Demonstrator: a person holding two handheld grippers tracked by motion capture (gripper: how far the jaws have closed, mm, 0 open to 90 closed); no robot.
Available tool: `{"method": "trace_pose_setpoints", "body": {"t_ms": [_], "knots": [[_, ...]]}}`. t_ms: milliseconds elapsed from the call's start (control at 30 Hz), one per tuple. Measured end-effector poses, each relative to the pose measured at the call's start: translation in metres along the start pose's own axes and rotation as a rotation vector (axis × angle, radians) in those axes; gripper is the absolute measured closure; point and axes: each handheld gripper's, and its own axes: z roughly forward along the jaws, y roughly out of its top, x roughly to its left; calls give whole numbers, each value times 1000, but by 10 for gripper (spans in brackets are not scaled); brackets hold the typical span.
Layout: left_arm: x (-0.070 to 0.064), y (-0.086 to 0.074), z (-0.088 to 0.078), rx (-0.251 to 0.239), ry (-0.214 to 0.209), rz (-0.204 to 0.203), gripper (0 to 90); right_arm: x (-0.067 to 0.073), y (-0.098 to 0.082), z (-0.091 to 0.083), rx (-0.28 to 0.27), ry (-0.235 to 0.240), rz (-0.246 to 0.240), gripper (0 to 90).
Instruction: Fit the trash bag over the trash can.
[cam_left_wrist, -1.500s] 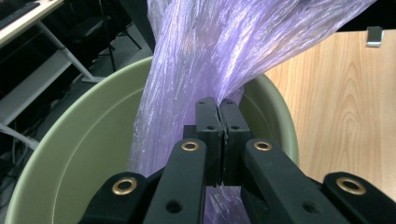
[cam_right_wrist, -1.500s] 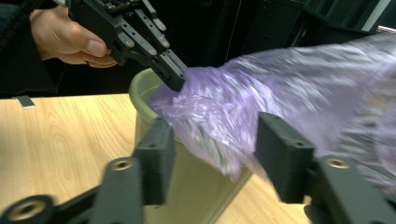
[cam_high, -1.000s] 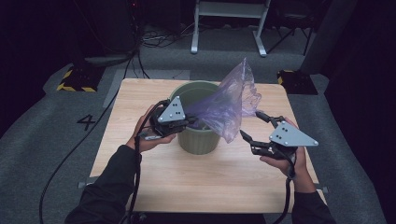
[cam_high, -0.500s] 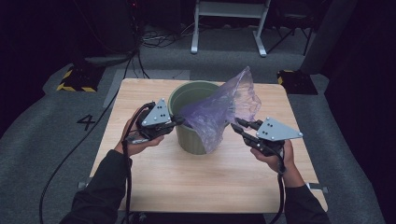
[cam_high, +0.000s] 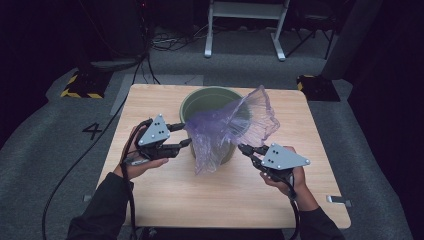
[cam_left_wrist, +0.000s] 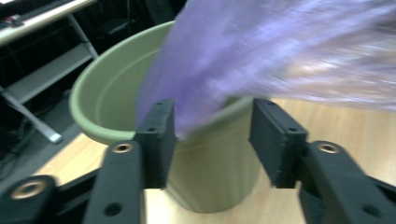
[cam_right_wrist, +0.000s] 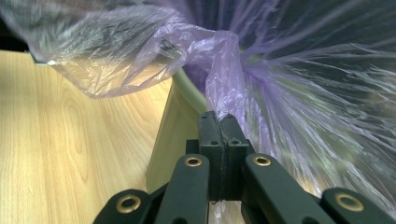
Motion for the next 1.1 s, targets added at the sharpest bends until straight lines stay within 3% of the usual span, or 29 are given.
{"method": "trace_pose_setpoints", "body": {"t_ms": [67,167,500,800,967,1100], "knots": [[-6,-1,-2,-5,5,-12,280,2,-1,0,0,0,-3,900],[-15,-4,-8,-35,-36,-35,193,2,-2,1,2,-7,-7,900],[-53,-5,-24,-61,-90,-14,161,3,-3,5,8,-18,-11,898],[-73,15,-27,-129,-113,-13,154,5,-3,9,16,-22,-25,894],[-80,32,-29,-180,-90,-36,155,7,-3,10,29,-33,-42,894],[-79,43,-21,-175,-25,-29,157,10,-4,11,35,-29,-56,894]]}}
